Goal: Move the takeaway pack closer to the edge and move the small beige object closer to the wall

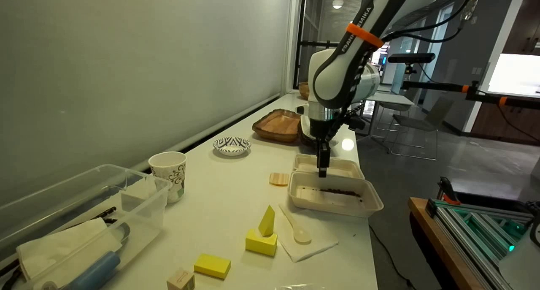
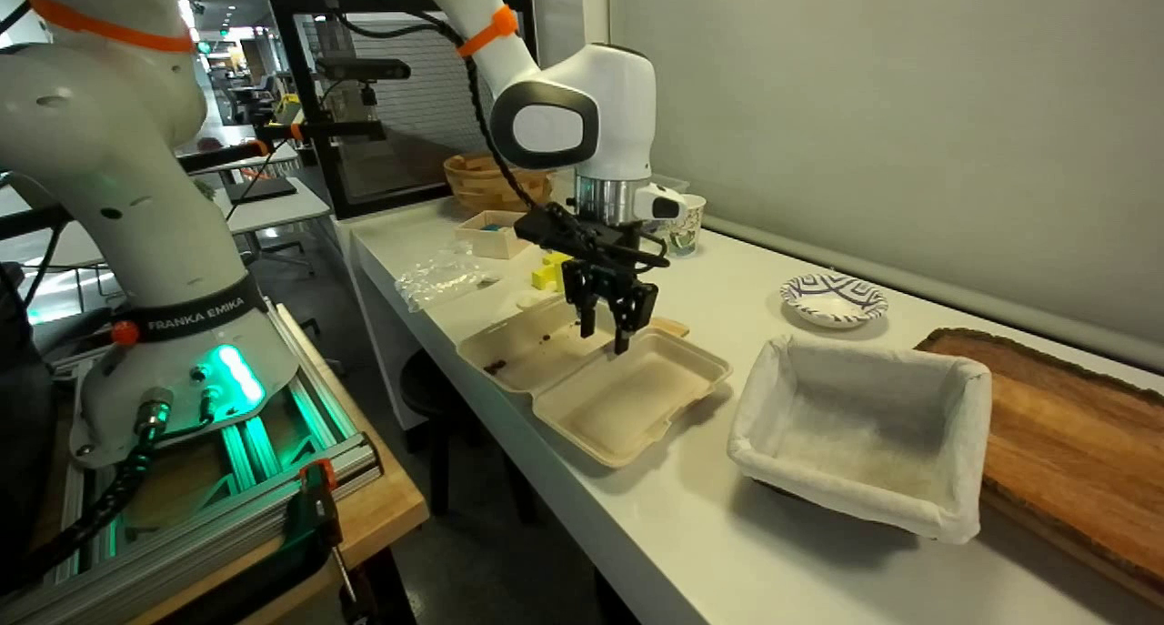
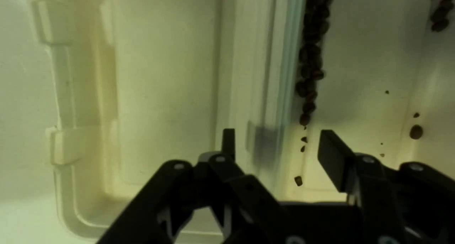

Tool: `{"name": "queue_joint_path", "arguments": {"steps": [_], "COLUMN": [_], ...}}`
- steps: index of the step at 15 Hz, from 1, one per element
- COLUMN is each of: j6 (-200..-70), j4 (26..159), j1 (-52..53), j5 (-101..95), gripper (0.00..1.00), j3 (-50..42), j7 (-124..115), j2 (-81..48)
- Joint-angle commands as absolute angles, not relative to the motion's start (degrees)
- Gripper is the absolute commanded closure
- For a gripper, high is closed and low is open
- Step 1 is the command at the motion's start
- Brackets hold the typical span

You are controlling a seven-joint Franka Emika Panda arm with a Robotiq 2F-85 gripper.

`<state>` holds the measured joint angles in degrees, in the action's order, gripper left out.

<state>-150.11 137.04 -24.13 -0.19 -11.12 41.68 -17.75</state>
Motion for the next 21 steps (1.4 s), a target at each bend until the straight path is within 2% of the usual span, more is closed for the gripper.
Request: {"name": "queue_joint_path", "arguments": {"steps": [1, 3, 11, 21], "j6": [-143.2, -140.7, -138.3, -134.3], "j4": [133.4, 129.3, 114.1, 107.3], "j1": [-23.7, -23.1, -23.0, -23.9], "j5": [-1.0, -0.8, 5.2, 5.7], "gripper": [0.04, 0.00, 0.00, 0.00], "j3": [-11.1, -11.4, -6.6, -3.8], "j7": [42.6, 41.6, 43.6, 42.7], "j2": [-15.5, -15.8, -24.0, -33.9]}}
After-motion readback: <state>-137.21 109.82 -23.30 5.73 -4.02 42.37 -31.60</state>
